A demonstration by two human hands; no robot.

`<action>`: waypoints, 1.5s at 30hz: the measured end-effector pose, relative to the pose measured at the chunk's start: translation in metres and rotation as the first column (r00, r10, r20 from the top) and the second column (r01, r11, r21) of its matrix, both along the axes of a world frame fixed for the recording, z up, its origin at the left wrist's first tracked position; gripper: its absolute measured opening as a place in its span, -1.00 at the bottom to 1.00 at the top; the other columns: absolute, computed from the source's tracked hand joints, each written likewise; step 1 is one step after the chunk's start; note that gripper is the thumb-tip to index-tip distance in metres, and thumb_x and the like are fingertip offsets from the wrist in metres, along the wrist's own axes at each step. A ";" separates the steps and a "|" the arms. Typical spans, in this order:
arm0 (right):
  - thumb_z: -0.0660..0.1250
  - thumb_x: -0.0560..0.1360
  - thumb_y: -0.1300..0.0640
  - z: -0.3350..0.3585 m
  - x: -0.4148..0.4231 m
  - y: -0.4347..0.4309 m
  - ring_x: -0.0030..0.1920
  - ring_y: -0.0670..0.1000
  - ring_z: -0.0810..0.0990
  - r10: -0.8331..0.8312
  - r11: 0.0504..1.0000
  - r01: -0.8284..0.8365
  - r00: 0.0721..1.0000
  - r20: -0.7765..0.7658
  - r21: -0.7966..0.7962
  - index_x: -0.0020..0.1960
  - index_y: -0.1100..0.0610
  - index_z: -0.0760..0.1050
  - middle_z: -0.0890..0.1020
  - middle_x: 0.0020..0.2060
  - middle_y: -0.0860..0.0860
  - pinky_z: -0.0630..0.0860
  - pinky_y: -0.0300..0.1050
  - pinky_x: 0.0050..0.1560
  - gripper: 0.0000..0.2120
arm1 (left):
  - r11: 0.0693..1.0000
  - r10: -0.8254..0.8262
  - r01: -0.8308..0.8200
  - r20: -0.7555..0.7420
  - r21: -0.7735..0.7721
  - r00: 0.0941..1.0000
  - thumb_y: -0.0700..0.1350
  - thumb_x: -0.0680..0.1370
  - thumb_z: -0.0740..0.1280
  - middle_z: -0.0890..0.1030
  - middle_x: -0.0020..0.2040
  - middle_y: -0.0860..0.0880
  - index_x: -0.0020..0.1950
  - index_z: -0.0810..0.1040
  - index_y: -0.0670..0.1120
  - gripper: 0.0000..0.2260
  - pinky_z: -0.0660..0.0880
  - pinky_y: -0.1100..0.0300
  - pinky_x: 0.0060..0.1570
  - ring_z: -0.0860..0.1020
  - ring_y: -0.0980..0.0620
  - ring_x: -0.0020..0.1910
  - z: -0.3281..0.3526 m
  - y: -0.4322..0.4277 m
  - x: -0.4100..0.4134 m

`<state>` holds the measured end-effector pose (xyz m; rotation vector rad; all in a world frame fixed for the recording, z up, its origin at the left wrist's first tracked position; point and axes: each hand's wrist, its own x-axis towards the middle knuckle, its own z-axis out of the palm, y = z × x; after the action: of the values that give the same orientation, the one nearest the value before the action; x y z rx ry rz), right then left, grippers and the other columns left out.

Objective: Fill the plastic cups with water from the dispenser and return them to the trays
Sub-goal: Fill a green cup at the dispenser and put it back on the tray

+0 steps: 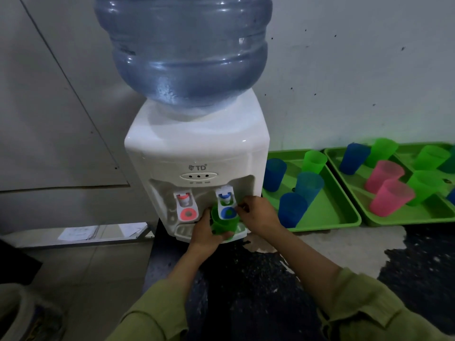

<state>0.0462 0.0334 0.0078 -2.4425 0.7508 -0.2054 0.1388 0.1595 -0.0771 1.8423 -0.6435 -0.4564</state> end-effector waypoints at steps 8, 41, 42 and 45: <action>0.29 0.50 0.09 0.022 -0.012 0.001 -0.27 0.06 0.46 0.135 0.988 -0.131 0.990 -0.043 0.084 -0.26 0.27 0.48 0.50 -0.34 0.15 0.22 -0.17 -0.32 -0.73 | 1.000 -0.009 0.009 -0.015 0.015 1.000 -0.26 0.23 0.58 0.54 0.09 0.05 0.15 0.35 0.02 -0.38 0.43 0.27 0.05 0.53 0.01 0.11 -0.003 -0.002 0.003; 0.41 0.43 0.11 0.043 -0.009 -0.025 -0.07 0.19 0.49 -0.070 0.997 0.077 0.944 0.323 -0.008 0.11 0.29 0.29 0.49 -0.03 0.22 0.27 -0.10 -0.22 -0.58 | 0.989 -0.059 0.042 0.118 0.139 0.991 -0.14 0.27 0.57 0.44 0.34 -0.05 0.37 0.30 -0.07 -0.25 0.36 0.13 0.29 0.43 -0.03 0.30 0.009 -0.001 0.002; 0.41 0.43 0.11 0.042 -0.008 -0.025 -0.08 0.17 0.49 -0.071 0.997 0.078 0.943 0.325 -0.007 0.10 0.28 0.29 0.49 -0.03 0.21 0.26 -0.10 -0.23 -0.59 | 0.989 -0.059 0.043 0.115 0.139 0.992 -0.14 0.27 0.57 0.44 0.34 -0.06 0.37 0.30 -0.08 -0.25 0.36 0.13 0.29 0.43 -0.03 0.30 0.009 -0.002 0.002; 0.42 0.42 0.10 0.041 -0.007 -0.026 -0.13 0.10 0.45 -0.084 0.996 0.086 0.940 0.332 0.009 0.08 0.25 0.29 0.49 -0.05 0.18 0.25 -0.11 -0.23 -0.60 | 0.989 -0.057 0.039 0.122 0.146 0.991 -0.14 0.27 0.57 0.44 0.35 -0.06 0.37 0.30 -0.08 -0.25 0.35 0.12 0.30 0.42 -0.03 0.30 0.009 -0.003 0.002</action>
<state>0.0388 0.0073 0.0489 -2.2974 0.7033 -0.6368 0.1404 0.1570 -0.0681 2.0073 -0.7585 -0.4296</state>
